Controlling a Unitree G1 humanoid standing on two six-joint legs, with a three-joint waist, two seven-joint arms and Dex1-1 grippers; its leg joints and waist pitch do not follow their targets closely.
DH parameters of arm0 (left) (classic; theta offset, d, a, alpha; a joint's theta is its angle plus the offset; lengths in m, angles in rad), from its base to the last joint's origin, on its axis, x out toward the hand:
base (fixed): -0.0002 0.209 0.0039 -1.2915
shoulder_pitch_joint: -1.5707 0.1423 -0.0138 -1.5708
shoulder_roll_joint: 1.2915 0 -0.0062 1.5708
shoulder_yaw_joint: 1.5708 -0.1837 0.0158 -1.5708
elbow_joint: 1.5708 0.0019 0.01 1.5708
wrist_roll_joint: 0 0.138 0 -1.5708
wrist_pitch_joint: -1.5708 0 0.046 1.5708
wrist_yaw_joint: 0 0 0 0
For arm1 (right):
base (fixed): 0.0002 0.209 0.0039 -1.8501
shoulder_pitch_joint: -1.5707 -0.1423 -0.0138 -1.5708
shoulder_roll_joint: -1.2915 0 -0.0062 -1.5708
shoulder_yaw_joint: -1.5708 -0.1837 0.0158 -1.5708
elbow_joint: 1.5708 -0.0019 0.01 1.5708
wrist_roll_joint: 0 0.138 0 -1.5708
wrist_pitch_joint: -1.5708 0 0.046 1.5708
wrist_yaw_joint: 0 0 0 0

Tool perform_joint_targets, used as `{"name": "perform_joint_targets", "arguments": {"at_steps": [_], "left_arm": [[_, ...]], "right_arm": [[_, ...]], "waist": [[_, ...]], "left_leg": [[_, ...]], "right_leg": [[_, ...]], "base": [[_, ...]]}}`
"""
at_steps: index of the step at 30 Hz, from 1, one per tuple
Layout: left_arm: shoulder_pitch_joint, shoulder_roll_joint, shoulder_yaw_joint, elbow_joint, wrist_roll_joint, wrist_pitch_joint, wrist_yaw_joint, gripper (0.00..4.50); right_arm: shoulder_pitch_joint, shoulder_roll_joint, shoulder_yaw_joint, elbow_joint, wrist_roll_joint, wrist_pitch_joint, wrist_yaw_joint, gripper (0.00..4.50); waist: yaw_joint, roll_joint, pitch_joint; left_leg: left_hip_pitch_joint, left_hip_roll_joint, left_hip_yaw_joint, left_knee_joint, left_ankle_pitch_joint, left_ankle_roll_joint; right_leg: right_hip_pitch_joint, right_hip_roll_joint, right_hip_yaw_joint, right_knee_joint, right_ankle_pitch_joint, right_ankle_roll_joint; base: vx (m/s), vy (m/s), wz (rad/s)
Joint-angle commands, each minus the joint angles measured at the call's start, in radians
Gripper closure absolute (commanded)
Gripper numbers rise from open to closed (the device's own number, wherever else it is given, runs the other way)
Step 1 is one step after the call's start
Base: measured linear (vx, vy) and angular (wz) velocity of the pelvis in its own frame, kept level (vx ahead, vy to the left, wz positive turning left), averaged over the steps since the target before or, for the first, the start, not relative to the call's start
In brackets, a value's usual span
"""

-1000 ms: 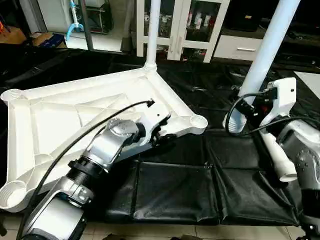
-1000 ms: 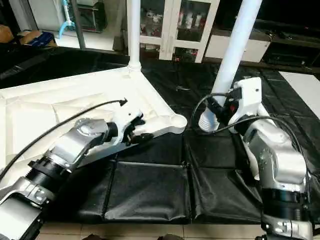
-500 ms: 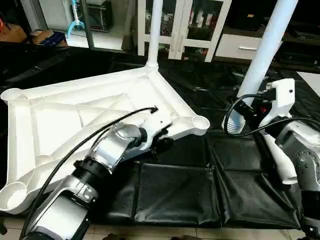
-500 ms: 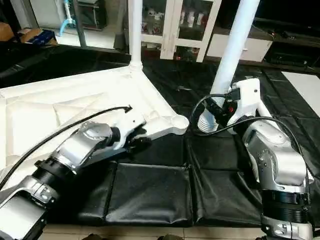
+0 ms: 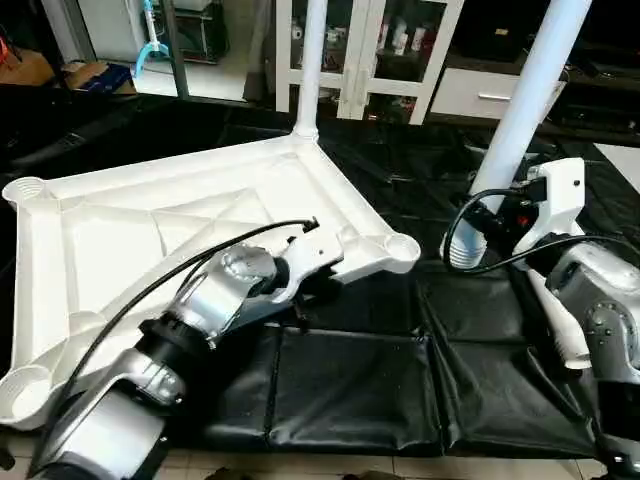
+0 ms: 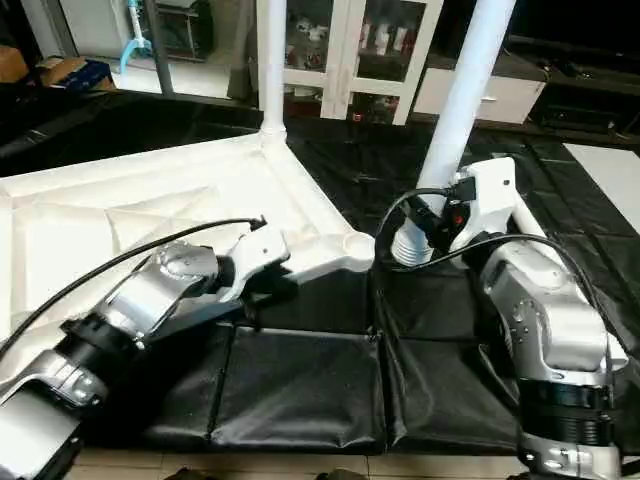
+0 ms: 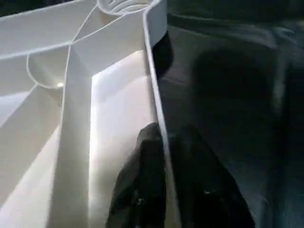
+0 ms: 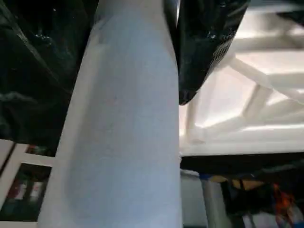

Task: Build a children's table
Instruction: Insert table leg to table base

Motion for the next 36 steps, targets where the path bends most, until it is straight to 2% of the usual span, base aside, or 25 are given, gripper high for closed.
{"name": "perform_joint_targets", "arguments": {"at_steps": [1, 2, 4, 5, 6, 7, 8, 9, 10, 13, 14, 16, 17, 18, 19, 21, 22, 23, 26, 28, 30, 31, 32, 35, 36], "left_arm": [[0.036, 0.021, -0.066, -0.009, 0.012, -0.055, -0.111, 4.18], [0.040, 0.026, -0.067, -0.011, 0.013, -0.063, -0.115, 4.38], [0.063, 0.062, -0.064, -0.023, 0.013, -0.122, -0.146, 4.44], [0.076, 0.080, -0.057, -0.029, 0.011, -0.146, -0.162, 4.47], [0.092, 0.105, -0.053, -0.039, 0.011, -0.188, -0.182, 4.48], [0.108, 0.130, -0.047, -0.050, 0.008, -0.218, -0.196, 4.48], [0.121, 0.149, -0.041, -0.058, 0.005, -0.237, -0.206, 4.48], [0.121, 0.149, -0.041, -0.058, 0.005, -0.237, -0.206, 4.50], [0.145, 0.201, -0.032, -0.074, 0.009, -0.285, -0.224, 4.50], [0.161, 0.259, -0.015, -0.060, 0.035, -0.359, -0.218, 4.50], [0.165, 0.271, -0.002, -0.054, 0.033, -0.367, -0.221, 4.50], [0.171, 0.289, 0.021, -0.048, 0.020, -0.388, -0.233, 4.50], [0.175, 0.302, 0.032, -0.049, 0.012, -0.398, -0.246, 4.50], [0.180, 0.314, 0.042, -0.053, 0.003, -0.409, -0.262, 4.50], [0.188, 0.327, 0.050, -0.066, -0.010, -0.419, -0.282, 4.50], [0.194, 0.337, 0.055, -0.075, -0.019, -0.427, -0.296, 4.50], [0.214, 0.344, 0.076, -0.106, -0.061, -0.431, -0.331, 4.50], [0.214, 0.344, 0.076, -0.106, -0.061, -0.431, -0.331, 4.50], [0.229, 0.333, 0.098, -0.134, -0.111, -0.439, -0.328, 4.50], [0.224, 0.319, 0.110, -0.170, -0.159, -0.378, -0.353, 4.03], [0.221, 0.312, 0.116, -0.185, -0.174, -0.360, -0.364, 3.91], [0.214, 0.297, 0.126, -0.207, -0.197, -0.328, -0.367, 3.80], [0.207, 0.284, 0.133, -0.223, -0.216, -0.303, -0.366, 3.68], [0.172, 0.228, 0.127, -0.230, -0.190, -0.302, -0.316, 3.44], [0.169, 0.220, 0.121, -0.235, -0.188, -0.294, -0.319, 3.36]], "right_arm": [[-0.004, 0.007, -0.018, -0.031, 0.028, -0.001, -0.007, 2.66], [-0.002, 0.008, -0.017, -0.033, 0.031, -0.001, -0.005, 2.66], [0.010, 0.018, -0.013, -0.049, 0.053, 0.004, 0.013, 2.66], [0.019, 0.021, -0.008, -0.059, 0.065, 0.007, 0.028, 2.66], [0.032, 0.022, 0.001, -0.075, 0.085, 0.010, 0.056, 2.66], [0.048, 0.022, 0.011, -0.092, 0.109, 0.020, 0.088, 2.66], [0.061, 0.022, 0.018, -0.105, 0.126, 0.027, 0.113, 2.66], [0.061, 0.022, 0.018, -0.105, 0.126, 0.027, 0.113, 2.66], [0.096, 0.017, 0.040, -0.126, 0.165, 0.045, 0.179, 2.66], [0.143, 0.008, 0.077, -0.139, 0.190, 0.049, 0.254, 2.66], [0.157, 0.007, 0.088, -0.141, 0.199, 0.051, 0.277, 2.66], [0.178, 0.014, 0.099, -0.129, 0.202, 0.040, 0.299, 2.66], [0.185, 0.018, 0.105, -0.111, 0.190, 0.021, 0.301, 2.66], [0.189, 0.024, 0.108, -0.092, 0.174, 0.001, 0.294, 2.66], [0.186, 0.033, 0.106, -0.080, 0.163, -0.012, 0.277, 2.66], [0.184, 0.040, 0.104, -0.073, 0.155, -0.019, 0.264, 2.66], [0.172, 0.056, 0.088, -0.067, 0.156, -0.028, 0.236, 2.66], [0.172, 0.056, 0.088, -0.067, 0.156, -0.028, 0.236, 2.66], [0.150, 0.067, 0.067, -0.071, 0.175, -0.037, 0.218, 2.66], [0.147, 0.064, 0.065, -0.089, 0.190, -0.027, 0.223, 2.66], [0.146, 0.061, 0.066, -0.094, 0.195, -0.025, 0.227, 2.66], [0.147, 0.058, 0.067, -0.098, 0.198, -0.022, 0.230, 2.66], [0.148, 0.055, 0.068, -0.097, 0.197, -0.024, 0.232, 2.66], [0.149, 0.045, 0.071, -0.083, 0.178, -0.035, 0.234, 2.66], [0.148, 0.045, 0.070, -0.082, 0.177, -0.036, 0.233, 2.66]], "waist": [[0.002, 0.007, -0.073], [0.002, 0.009, -0.072], [0.008, 0.012, -0.071], [0.007, 0.011, -0.068], [0.009, 0.013, -0.068], [0.009, 0.009, -0.068], [0.010, 0.011, -0.067], [0.007, 0.013, -0.064], [0.007, 0.010, -0.064], [0.002, 0.006, -0.059], [-0.002, 0.000, -0.057], [-0.005, 0.001, -0.056], [-0.010, -0.005, -0.054], [-0.012, -0.010, -0.052], [-0.014, -0.006, -0.052], [-0.020, -0.005, -0.051], [-0.022, -0.007, -0.052], [-0.022, -0.007, -0.053], [-0.027, -0.007, -0.055], [-0.027, -0.006, -0.057], [-0.022, -0.004, -0.058], [-0.021, -0.007, -0.059], [-0.014, -0.006, -0.062], [-0.007, -0.010, -0.064], [-0.004, -0.012, -0.065]], "left_leg": [[0.018, 0.043, -0.025, -0.078, -0.212, 0.000], [0.023, 0.044, -0.024, -0.078, -0.227, -0.004], [0.027, 0.045, -0.024, -0.079, -0.242, -0.011], [0.024, 0.046, -0.024, -0.082, -0.247, -0.014], [0.027, 0.048, -0.026, -0.085, -0.260, -0.021], [0.023, 0.048, -0.027, -0.086, -0.267, -0.019], [0.023, 0.049, -0.029, -0.089, -0.273, -0.020], [0.026, 0.049, -0.029, -0.090, -0.294, -0.025], [0.027, 0.047, -0.030, -0.088, -0.306, -0.025], [0.023, 0.048, -0.030, -0.092, -0.308, -0.017], [0.023, 0.045, -0.031, -0.092, -0.320, -0.019], [0.023, 0.045, -0.033, -0.092, -0.329, -0.021], [0.018, 0.046, -0.035, -0.094, -0.328, -0.023], [0.019, 0.047, -0.036, -0.095, -0.330, -0.026], [0.018, 0.046, -0.038, -0.095, -0.335, -0.031], [0.014, 0.045, -0.041, -0.099, -0.341, -0.039], [0.019, 0.046, -0.040, -0.099, -0.352, -0.042], [0.022, 0.046, -0.040, -0.098, -0.351, -0.044], [0.025, 0.047, -0.035, -0.097, -0.348, -0.040], [0.024, 0.048, -0.031, -0.096, -0.315, -0.036], [0.030, 0.048, -0.024, -0.092, -0.297, -0.032], [0.029, 0.048, -0.023, -0.092, -0.288, -0.029], [0.026, 0.050, -0.020, -0.091, -0.245, -0.025], [0.025, 0.048, -0.015, -0.088, -0.217, -0.013], [0.021, 0.047, -0.016, -0.088, -0.208, -0.009]], "right_leg": [[0.045, -0.075, 0.042, -0.083, -0.295, -0.173], [0.042, -0.076, 0.043, -0.085, -0.322, -0.167], [0.038, -0.078, 0.044, -0.087, -0.345, -0.163], [0.038, -0.077, 0.044, -0.087, -0.353, -0.159], [0.036, -0.076, 0.043, -0.086, -0.358, -0.153], [0.039, -0.077, 0.043, -0.086, -0.356, -0.146], [0.040, -0.079, 0.044, -0.085, -0.362, -0.143], [0.036, -0.077, 0.043, -0.086, -0.388, -0.138], [0.036, -0.081, 0.043, -0.089, -0.410, -0.135], [0.033, -0.080, 0.045, -0.095, -0.444, -0.115], [0.030, -0.081, 0.043, -0.099, -0.498, -0.098], [0.028, -0.083, 0.043, -0.103, -0.533, -0.087], [0.029, -0.085, 0.042, -0.107, -0.560, -0.076], [0.025, -0.084, 0.040, -0.107, -0.580, -0.068], [0.023, -0.086, 0.041, -0.107, -0.593, -0.065], [0.023, -0.085, 0.039, -0.106, -0.588, -0.065], [0.020, -0.083, 0.039, -0.106, -0.579, -0.067], [0.018, -0.084, 0.040, -0.104, -0.566, -0.073], [0.015, -0.081, 0.044, -0.097, -0.511, -0.104], [0.019, -0.079, 0.046, -0.089, -0.444, -0.126], [0.016, -0.078, 0.049, -0.087, -0.403, -0.144], [0.018, -0.078, 0.049, -0.086, -0.387, -0.152], [0.024, -0.076, 0.048, -0.076, -0.315, -0.175], [0.029, -0.075, 0.048, -0.074, -0.270, -0.184], [0.034, -0.077, 0.048, -0.073, -0.275, -0.179]], "base": [[0.000, 0.000, 0.00], [0.000, 0.000, 0.00], [0.000, 0.000, 0.00], [0.000, 0.000, 0.00], [0.000, 0.000, 0.00], [0.000, 0.000, 0.00], [0.000, 0.000, 0.00], [0.000, 0.000, 0.00], [0.000, 0.000, 0.00], [0.000, 0.000, 0.00], [0.000, 0.000, 0.00], [0.000, 0.000, 0.00], [0.000, 0.000, 0.00], [0.000, 0.000, 0.00], [0.000, 0.000, 0.00], [0.000, 0.000, 0.00], [0.000, 0.000, 0.00], [0.000, 0.000, 0.00], [0.000, 0.000, 0.00], [0.000, 0.000, 0.00], [0.000, 0.000, 0.00], [0.000, 0.000, 0.00], [0.000, 0.000, 0.00], [0.000, 0.000, 0.00], [0.000, 0.000, 0.00]]}}
